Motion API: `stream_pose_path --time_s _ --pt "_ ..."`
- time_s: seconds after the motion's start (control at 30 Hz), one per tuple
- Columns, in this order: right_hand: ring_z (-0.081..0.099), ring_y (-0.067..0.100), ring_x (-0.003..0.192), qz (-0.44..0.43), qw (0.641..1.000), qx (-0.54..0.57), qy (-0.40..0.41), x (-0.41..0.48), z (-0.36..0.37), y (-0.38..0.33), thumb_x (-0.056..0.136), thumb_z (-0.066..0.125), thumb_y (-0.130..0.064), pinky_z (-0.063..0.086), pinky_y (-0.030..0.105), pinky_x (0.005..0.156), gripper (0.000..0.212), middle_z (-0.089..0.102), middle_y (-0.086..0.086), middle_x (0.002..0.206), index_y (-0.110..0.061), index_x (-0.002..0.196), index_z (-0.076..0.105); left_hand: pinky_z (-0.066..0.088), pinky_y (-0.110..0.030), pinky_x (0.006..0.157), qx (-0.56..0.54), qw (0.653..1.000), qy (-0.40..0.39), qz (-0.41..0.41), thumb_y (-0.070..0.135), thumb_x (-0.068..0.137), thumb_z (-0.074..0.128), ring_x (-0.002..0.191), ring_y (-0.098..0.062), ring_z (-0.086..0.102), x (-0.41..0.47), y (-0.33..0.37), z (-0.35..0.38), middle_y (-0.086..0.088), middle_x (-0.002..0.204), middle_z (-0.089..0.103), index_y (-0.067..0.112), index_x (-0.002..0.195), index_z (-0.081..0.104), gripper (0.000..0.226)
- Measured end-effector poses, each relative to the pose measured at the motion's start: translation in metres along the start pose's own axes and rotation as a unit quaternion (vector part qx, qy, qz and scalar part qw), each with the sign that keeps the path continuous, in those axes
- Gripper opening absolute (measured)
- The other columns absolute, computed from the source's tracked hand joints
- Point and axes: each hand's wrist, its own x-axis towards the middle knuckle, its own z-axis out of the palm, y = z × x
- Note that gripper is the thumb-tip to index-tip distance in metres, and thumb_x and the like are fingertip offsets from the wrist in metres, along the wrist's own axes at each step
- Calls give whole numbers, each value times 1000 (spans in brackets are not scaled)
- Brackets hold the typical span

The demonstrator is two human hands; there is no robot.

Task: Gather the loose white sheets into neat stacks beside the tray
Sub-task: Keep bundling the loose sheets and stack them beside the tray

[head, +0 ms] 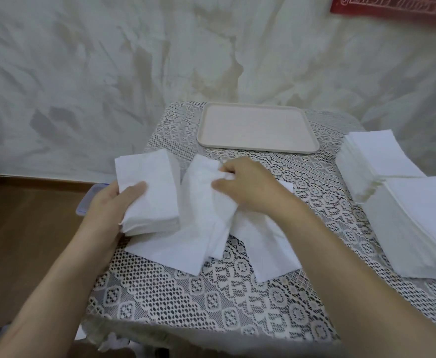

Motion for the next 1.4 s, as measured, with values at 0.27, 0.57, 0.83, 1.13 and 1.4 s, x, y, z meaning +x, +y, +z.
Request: stream_pose_path --time_s 0.27,0.57,0.83,1.13,1.4 --pt "60 10 61 54 996 69 -20 -33 -56 59 91 72 -20 42 20 52 14 64 -10 65 -16 78 68 54 -42 86 20 999 -40 4 24 102 62 94 -23 75 -6 5 18 -6 104 81 10 118 71 23" --pt "52 12 103 -65 982 -109 138 -65 -25 61 95 68 -35 41 32 85 25 53 -10 109 -26 119 64 54 -41 88 59 996 -63 12 21 103 60 85 -13 77 -8 0 35 -1 99 82 16 115 71 17" --pt "64 16 78 -70 992 -99 -31 -80 27 16 93 61 -61 55 38 74 43 70 -3 81 -20 95 74 54 -35 83 66 997 -34 26 24 103 62 100 -19 75 -7 -4 15 -1 108 81 13 124 69 25" --pt "62 22 85 -62 991 -106 -43 -76 37 6 96 63 -28 55 40 79 14 67 -3 85 -17 91 70 55 -38 84 66 997 -23 27 22 103 62 108 -27 71 -4 -3 13 -9 119 76 10 132 66 32" --pt "63 26 78 -54 988 -128 -61 -74 38 4 94 67 -32 54 38 71 24 70 6 79 -8 88 68 55 -31 78 65 997 -33 27 22 104 60 101 -20 74 -8 0 21 -3 113 79 11 132 66 30"
